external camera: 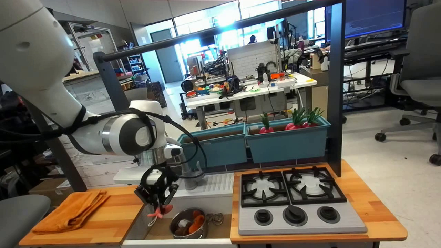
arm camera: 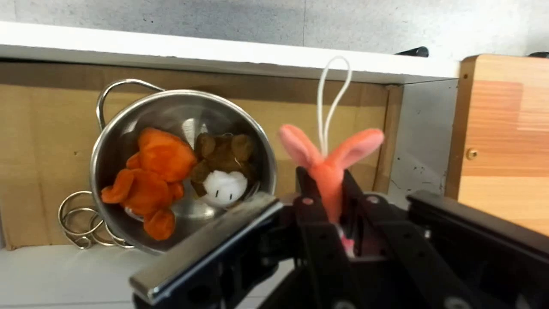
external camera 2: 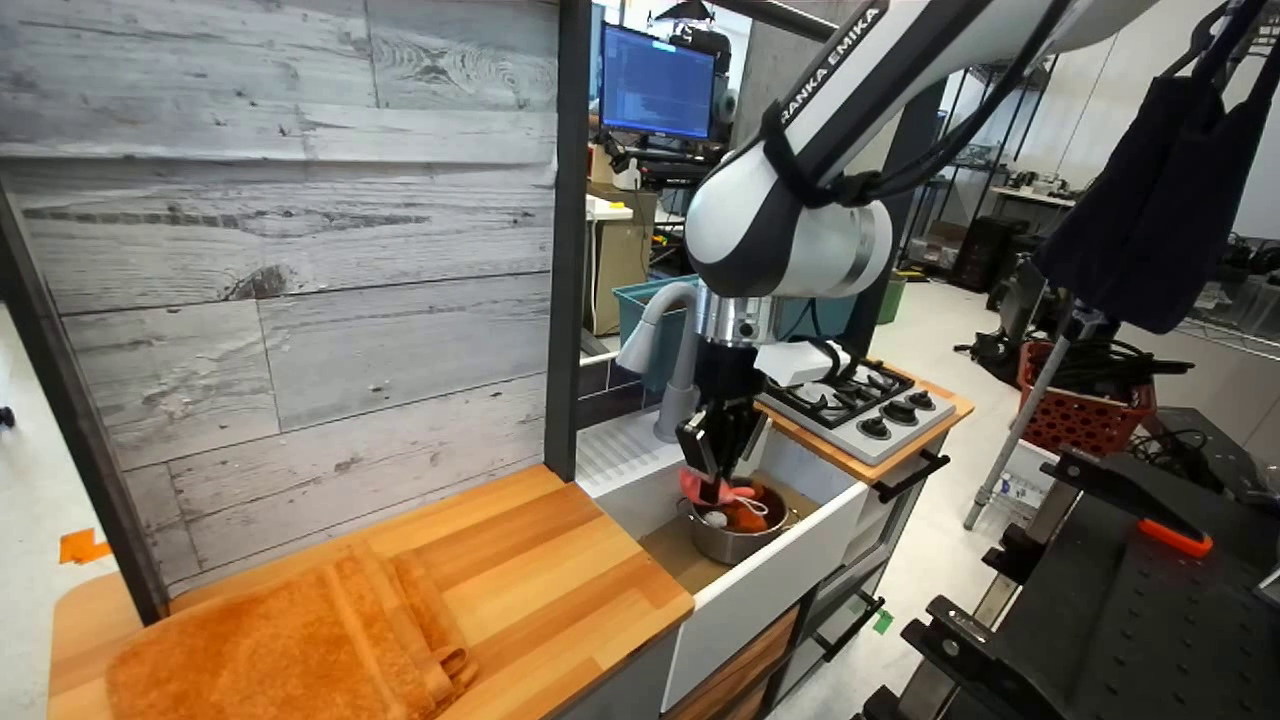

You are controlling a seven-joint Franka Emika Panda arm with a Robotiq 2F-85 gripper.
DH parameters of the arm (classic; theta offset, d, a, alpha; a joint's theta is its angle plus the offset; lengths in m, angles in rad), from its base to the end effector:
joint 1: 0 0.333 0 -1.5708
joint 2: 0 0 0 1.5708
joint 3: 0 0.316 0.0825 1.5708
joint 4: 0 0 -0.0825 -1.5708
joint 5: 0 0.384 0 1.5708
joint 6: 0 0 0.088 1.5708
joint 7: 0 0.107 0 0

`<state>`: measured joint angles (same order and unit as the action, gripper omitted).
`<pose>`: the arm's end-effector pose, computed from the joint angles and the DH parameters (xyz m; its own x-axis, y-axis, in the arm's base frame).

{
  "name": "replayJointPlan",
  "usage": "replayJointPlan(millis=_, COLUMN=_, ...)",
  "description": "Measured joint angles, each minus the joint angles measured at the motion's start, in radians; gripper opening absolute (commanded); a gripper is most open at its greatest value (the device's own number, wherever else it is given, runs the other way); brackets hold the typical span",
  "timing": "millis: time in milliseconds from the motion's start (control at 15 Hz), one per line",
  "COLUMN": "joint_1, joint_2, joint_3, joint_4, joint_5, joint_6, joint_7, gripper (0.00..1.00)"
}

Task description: Pick up the plush toys on the stove and put them in the sink, then wipe the counter

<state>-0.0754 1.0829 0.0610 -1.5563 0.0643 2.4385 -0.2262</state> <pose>0.6404 -0.0113 -0.0100 0.9740 0.1405 -0.1776 0.1187 -0.9847 -0.1278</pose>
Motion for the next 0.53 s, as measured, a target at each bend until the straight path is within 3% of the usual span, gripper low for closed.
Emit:
replayJointPlan(millis=200, joint_1=0.018, joint_2=0.005, joint_3=-0.036, joint_4=0.003, joint_5=-0.039, joint_6=0.065, joint_7=0.019, gripper=0.04)
replayJointPlan(millis=267, joint_1=0.021, joint_2=0.005, joint_3=-0.051, joint_4=0.005, joint_5=-0.048, joint_6=0.074, joint_7=0.028, gripper=0.40)
replayJointPlan(millis=400, joint_1=0.023, joint_2=0.005, joint_3=-0.071, joint_4=0.009, joint_5=-0.056, joint_6=0.065, joint_7=0.047, gripper=0.46)
replayJointPlan(millis=467, joint_1=0.022, joint_2=0.006, joint_3=-0.079, joint_4=0.009, joint_5=-0.057, joint_6=0.056, joint_7=0.055, gripper=0.30)
replayJointPlan(millis=533, joint_1=0.022, joint_2=0.006, joint_3=-0.085, joint_4=0.009, joint_5=-0.057, joint_6=0.038, joint_7=0.063, gripper=0.36)
